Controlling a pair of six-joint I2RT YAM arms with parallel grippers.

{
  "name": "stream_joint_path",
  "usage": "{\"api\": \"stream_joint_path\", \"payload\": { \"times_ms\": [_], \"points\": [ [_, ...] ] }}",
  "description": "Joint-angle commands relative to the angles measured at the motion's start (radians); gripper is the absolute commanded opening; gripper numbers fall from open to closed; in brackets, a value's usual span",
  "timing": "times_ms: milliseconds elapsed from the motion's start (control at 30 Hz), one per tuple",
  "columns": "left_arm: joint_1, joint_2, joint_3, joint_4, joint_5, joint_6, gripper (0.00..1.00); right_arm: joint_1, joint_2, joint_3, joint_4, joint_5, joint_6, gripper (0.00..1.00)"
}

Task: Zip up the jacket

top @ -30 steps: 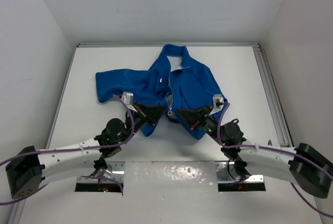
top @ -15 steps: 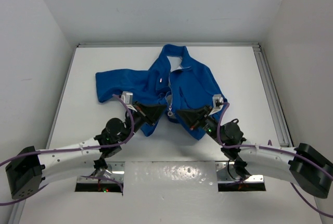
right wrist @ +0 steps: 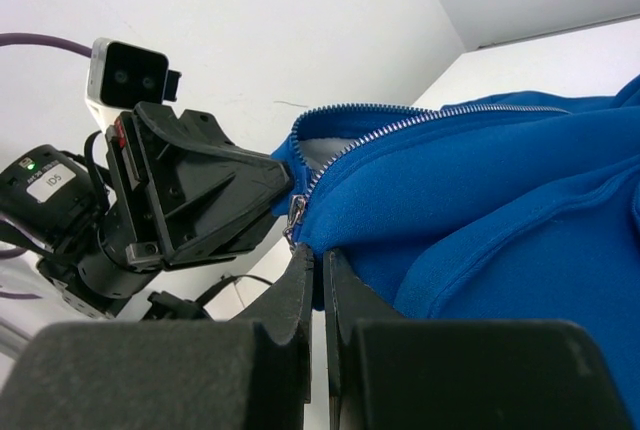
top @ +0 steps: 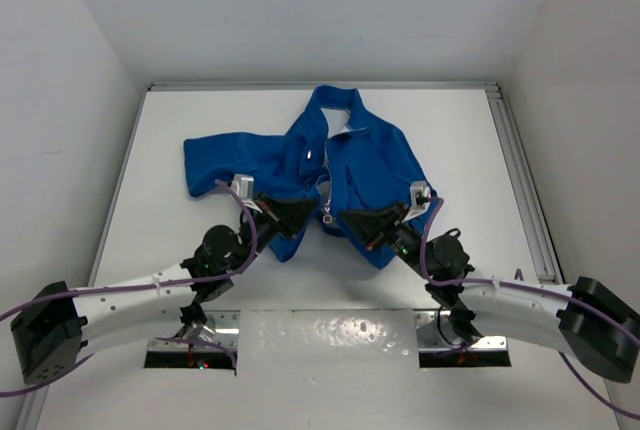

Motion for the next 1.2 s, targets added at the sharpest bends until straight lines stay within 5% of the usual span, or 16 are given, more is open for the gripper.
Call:
{"api": "stream_joint_path", "payload": {
  "times_ms": [0,1167],
  "points": [
    [0.018,-0.018,0.033,0.083,0.008,-0.011,0.00,0.000,-0.021,0.003,0.068,-0.024,0.001,0.00],
    [0.030,0.010,0.036,0.079,0.128,-0.036,0.00,0.002,-0.015,0.027,0.052,-0.016,-0.015,0.00]
  ]
}}
